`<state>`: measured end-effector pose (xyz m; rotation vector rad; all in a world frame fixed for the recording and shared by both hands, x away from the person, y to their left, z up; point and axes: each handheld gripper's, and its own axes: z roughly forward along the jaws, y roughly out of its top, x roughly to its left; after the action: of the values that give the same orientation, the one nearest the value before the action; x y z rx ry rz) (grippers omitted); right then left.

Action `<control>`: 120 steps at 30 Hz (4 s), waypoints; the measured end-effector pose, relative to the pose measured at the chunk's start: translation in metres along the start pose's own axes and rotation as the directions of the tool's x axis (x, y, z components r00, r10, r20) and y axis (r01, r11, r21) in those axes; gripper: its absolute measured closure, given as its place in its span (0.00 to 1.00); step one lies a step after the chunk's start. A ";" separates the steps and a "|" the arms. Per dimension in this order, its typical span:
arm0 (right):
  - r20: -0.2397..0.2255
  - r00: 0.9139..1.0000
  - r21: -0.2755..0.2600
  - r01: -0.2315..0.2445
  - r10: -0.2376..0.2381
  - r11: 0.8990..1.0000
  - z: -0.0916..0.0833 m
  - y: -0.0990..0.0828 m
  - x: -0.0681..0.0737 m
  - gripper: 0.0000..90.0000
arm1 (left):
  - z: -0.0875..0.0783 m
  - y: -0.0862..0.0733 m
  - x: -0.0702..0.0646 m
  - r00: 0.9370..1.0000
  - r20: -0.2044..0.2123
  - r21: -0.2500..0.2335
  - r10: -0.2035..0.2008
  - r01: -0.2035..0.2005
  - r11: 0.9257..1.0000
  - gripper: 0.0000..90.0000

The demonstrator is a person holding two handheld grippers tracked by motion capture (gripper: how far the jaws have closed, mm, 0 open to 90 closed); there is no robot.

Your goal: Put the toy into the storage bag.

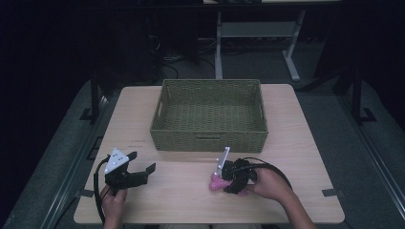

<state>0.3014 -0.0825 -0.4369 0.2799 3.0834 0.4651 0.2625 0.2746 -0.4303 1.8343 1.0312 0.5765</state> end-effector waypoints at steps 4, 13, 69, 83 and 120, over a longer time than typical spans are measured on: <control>-0.013 1.000 -0.001 0.012 -0.012 1.000 -0.001 0.000 -0.001 0.64 | 0.000 0.000 0.000 1.000 0.001 0.001 0.006 -0.006 1.000 0.15; -0.053 0.998 -0.012 0.016 -0.017 1.000 -0.017 0.000 -0.013 0.65 | 0.000 0.000 0.000 1.000 -0.002 -0.003 0.002 -0.002 1.000 0.15; -0.097 0.995 -0.105 -0.031 0.021 0.994 -0.137 0.033 -0.124 0.64 | 0.000 0.000 0.003 1.000 -0.010 -0.007 -0.011 0.011 1.000 0.15; -0.101 0.992 -0.129 -0.091 0.078 0.987 -0.133 0.033 -0.155 0.64 | 0.001 0.000 0.004 1.000 -0.007 -0.003 -0.013 0.013 1.000 0.15; -0.154 0.969 -0.090 -0.207 0.192 0.974 -0.083 0.022 -0.195 0.64 | 0.002 0.000 0.004 1.000 -0.012 -0.001 -0.011 0.011 1.000 0.15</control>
<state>0.4941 -0.1211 -0.3540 0.5838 3.1699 0.6815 0.2661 0.2765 -0.4311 1.8258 1.0483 0.5818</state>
